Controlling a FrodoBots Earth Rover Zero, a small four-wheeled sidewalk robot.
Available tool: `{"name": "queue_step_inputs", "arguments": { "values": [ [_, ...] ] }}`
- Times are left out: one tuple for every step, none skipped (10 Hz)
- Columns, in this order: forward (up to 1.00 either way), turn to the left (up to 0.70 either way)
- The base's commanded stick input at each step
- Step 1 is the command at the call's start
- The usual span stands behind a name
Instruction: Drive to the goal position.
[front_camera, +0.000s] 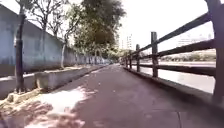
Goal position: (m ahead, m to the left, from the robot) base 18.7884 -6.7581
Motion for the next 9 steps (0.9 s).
{"name": "queue_step_inputs", "arguments": {
  "values": [
    [1.0, 0.01],
    [1.0, 0.01],
    [1.0, 0.01],
    [1.0, 0.01],
    [1.0, 0.01],
    [1.0, 0.01],
    [1.0, 0.01],
    [1.0, 0.13],
    [1.0, 0.2]
  ]
}}
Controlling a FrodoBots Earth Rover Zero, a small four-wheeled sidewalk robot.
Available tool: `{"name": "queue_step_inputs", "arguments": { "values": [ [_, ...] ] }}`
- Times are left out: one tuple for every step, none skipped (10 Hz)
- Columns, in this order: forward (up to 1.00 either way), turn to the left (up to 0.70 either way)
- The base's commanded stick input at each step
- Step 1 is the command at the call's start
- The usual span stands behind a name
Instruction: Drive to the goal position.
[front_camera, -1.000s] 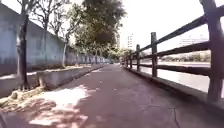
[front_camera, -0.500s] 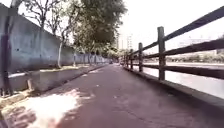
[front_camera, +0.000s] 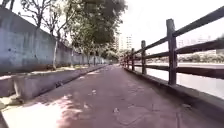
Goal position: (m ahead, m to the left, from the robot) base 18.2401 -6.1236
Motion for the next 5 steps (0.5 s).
{"name": "queue_step_inputs", "arguments": {
  "values": [
    [1.0, 0.18],
    [1.0, 0.04],
    [1.0, 0.02],
    [1.0, 0.01],
    [1.0, 0.01]
  ]
}}
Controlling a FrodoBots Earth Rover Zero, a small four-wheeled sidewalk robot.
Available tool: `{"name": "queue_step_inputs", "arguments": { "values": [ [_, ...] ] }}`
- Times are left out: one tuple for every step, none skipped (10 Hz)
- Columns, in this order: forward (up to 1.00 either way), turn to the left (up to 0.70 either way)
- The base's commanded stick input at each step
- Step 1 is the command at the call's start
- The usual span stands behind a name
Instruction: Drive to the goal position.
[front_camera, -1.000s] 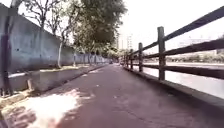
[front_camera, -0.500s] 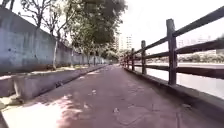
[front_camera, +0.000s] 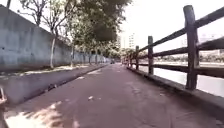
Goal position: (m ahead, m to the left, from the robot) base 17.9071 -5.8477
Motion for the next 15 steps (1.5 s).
{"name": "queue_step_inputs", "arguments": {
  "values": [
    [1.0, 0.01],
    [1.0, 0.01],
    [1.0, 0.01],
    [1.0, 0.01],
    [1.0, 0.01],
    [1.0, 0.01],
    [1.0, 0.01],
    [1.0, 0.01],
    [1.0, 0.01],
    [1.0, 0.01],
    [1.0, 0.01],
    [1.0, 0.01],
    [1.0, 0.01],
    [1.0, 0.01],
    [1.0, 0.01]
  ]
}}
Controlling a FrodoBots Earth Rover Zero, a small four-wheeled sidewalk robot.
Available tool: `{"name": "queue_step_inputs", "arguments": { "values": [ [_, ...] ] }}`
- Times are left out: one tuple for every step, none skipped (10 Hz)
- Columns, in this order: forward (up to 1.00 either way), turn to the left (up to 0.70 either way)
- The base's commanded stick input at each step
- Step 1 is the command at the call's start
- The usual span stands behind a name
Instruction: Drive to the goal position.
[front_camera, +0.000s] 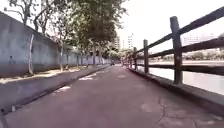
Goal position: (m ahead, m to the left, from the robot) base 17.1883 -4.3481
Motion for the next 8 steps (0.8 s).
{"name": "queue_step_inputs", "arguments": {
  "values": [
    [1.0, 0.01],
    [1.0, 0.01],
    [1.0, 0.01],
    [1.0, 0.01],
    [1.0, 0.01],
    [1.0, 0.01],
    [1.0, 0.01],
    [1.0, 0.01]
  ]
}}
